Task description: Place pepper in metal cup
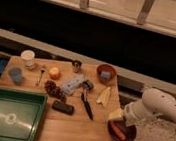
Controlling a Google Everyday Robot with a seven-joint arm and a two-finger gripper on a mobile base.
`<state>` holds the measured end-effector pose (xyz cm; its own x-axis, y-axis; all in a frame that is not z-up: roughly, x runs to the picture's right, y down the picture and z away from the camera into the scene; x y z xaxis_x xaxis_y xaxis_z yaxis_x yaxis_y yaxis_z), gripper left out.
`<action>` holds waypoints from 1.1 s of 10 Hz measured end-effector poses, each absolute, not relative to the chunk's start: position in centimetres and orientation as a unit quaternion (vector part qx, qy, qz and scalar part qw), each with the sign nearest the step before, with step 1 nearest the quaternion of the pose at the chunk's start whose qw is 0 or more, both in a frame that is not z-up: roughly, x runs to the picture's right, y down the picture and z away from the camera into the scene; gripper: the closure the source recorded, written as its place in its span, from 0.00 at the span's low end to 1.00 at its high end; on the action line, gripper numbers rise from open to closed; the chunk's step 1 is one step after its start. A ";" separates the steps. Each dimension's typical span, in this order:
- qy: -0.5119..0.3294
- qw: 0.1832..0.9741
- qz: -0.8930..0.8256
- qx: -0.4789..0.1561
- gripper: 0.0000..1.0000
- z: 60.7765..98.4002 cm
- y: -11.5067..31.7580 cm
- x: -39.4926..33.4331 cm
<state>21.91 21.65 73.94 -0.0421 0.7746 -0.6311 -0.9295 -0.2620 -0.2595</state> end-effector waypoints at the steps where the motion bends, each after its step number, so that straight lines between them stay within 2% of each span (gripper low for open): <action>1: 0.109 0.598 0.713 -0.350 0.20 73.6 21.7 21.7; 4: 0.105 0.601 0.708 -0.356 0.20 73.3 22.0 20.8; 9: 0.101 0.602 0.702 -0.366 0.20 74.9 21.4 19.4; 10: 0.104 0.602 0.702 -0.366 0.25 75.6 21.3 19.3; 11: 0.109 0.598 0.704 -0.366 0.36 76.1 21.2 19.6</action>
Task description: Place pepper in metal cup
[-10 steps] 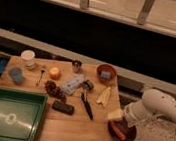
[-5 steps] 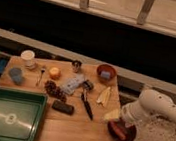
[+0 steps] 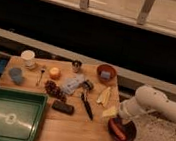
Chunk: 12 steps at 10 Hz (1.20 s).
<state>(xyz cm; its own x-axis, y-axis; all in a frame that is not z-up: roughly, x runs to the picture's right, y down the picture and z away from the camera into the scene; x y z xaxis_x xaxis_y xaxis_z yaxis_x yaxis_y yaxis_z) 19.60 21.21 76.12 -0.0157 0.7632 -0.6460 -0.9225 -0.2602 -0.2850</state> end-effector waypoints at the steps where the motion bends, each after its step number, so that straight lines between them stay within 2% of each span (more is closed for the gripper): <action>1: 0.113 0.596 0.707 -0.365 0.44 76.4 21.3 20.0; 6: 0.117 0.600 0.705 -0.360 0.95 76.5 21.2 20.6; 7: 0.107 0.604 0.705 -0.356 1.00 75.7 20.5 20.5; 12: 0.033 0.656 0.681 -0.326 1.00 69.4 14.9 18.5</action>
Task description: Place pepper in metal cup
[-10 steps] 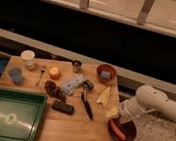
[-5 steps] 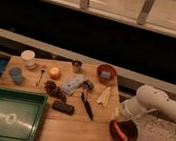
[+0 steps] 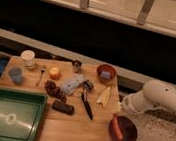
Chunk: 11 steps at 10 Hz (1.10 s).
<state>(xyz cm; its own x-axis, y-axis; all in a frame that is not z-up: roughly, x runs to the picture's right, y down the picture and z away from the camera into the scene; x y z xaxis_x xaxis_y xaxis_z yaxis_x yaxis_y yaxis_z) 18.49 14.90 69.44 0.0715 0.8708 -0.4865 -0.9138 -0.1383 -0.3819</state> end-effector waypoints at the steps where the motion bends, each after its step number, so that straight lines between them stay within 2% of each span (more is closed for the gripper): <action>1: 0.015 0.667 0.677 -0.311 1.00 68.1 13.4 18.1; 3: -0.012 0.678 0.679 -0.281 1.00 66.1 10.4 18.0; 4: -0.036 0.686 0.680 -0.257 1.00 65.2 6.8 17.8; 7: -0.072 0.701 0.672 -0.229 1.00 66.8 -0.3 15.9; 11: -0.123 0.715 0.650 -0.225 1.00 69.1 -9.0 8.7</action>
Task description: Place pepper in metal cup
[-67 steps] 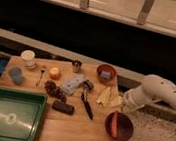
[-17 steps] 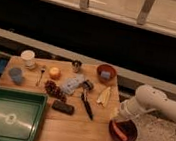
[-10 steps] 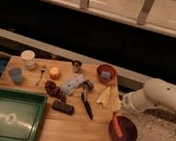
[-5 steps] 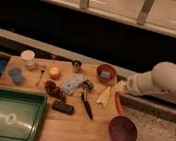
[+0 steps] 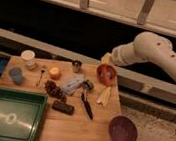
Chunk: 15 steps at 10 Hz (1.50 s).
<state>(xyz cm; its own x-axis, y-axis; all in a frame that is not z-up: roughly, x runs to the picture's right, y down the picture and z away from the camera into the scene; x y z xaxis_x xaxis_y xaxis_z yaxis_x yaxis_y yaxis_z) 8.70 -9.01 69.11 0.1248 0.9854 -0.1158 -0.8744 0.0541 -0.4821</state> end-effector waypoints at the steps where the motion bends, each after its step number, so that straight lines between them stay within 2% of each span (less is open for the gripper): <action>1: -0.128 0.716 0.648 -0.225 1.00 69.2 -9.7 8.1; 8: -0.135 0.725 0.639 -0.217 1.00 69.4 -10.3 7.8; 15: -0.180 0.742 0.597 -0.246 1.00 75.1 -15.1 -3.6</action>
<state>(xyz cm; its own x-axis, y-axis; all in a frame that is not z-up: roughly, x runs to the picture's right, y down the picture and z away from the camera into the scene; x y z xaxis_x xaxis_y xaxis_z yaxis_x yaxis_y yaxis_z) -3.61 -15.11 75.12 0.2211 0.9749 -0.0258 -0.7976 0.1655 -0.5801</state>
